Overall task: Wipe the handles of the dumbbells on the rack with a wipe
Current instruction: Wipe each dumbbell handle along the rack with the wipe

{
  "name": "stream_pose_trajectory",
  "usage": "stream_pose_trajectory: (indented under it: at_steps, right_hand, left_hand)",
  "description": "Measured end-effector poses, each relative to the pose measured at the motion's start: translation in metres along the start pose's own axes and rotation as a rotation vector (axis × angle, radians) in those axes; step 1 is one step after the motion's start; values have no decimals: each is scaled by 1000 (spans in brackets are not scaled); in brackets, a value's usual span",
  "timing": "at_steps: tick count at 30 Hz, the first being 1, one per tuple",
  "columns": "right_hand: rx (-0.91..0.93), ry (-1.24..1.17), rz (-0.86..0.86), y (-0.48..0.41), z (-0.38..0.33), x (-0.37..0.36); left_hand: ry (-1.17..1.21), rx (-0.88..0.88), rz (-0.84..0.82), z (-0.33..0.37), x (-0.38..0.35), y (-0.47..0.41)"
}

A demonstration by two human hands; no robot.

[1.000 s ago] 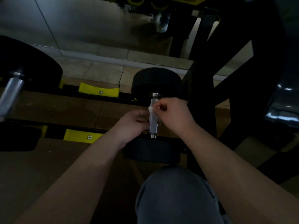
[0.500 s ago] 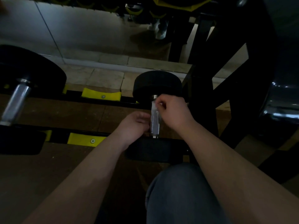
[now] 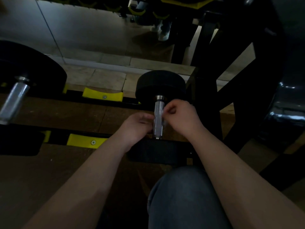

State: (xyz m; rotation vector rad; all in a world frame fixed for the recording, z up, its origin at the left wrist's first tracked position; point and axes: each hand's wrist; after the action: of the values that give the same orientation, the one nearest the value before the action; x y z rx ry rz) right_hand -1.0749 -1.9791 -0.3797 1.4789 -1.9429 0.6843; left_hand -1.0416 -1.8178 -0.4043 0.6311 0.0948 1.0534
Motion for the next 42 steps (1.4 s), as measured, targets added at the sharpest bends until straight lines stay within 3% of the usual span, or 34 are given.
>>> stream_pose_trajectory:
  at_steps: [4,10,12,15,17,19,22,27,29,36,39,42]
  right_hand:
    - [51,59,30,-5,3,-2]
    - [130,99,-367,17,5,6]
    - [133,-16,-276,10,5,1]
    - [98,-141,12,-6,1,-10]
    - [104,-93,122,-12,-1,-12]
    - [147,16,123,-10,2,-12]
    - [220,103,-21,5,8,-6]
    - [220,50,-474,18,6,10]
    - [272,106,-420,11,4,4]
    - [278,208,102,-19,-8,-12]
    - [265,257,47,-20,-12,-9]
    - [358,326,-231,-5,-11,-1]
  left_hand:
    - [-7,7,11,1,0,2]
    - [2,-4,14,-4,2,2]
    - [-1,-3,10,-3,1,3]
    - [32,-6,-11,-2,1,4]
    - [36,2,-15,1,1,7]
    - [28,4,0,2,1,9]
    - [22,6,6,2,2,10]
    - [-15,-8,33,0,2,9]
    - [-21,-7,39,-1,1,8]
    - [25,19,4,-2,0,6]
    - [32,23,2,-2,1,6]
    - [21,13,9,-2,1,8]
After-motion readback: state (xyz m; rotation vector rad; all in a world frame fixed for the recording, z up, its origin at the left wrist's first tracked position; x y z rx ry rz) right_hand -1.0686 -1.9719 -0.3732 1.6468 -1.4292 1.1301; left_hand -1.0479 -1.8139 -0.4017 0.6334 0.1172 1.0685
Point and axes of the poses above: each hand's wrist, its own y-axis away from the middle knuckle, its own x-axis out of the back of the hand, z = x × y, and after that the axes turned 9 degrees about x, right-handed
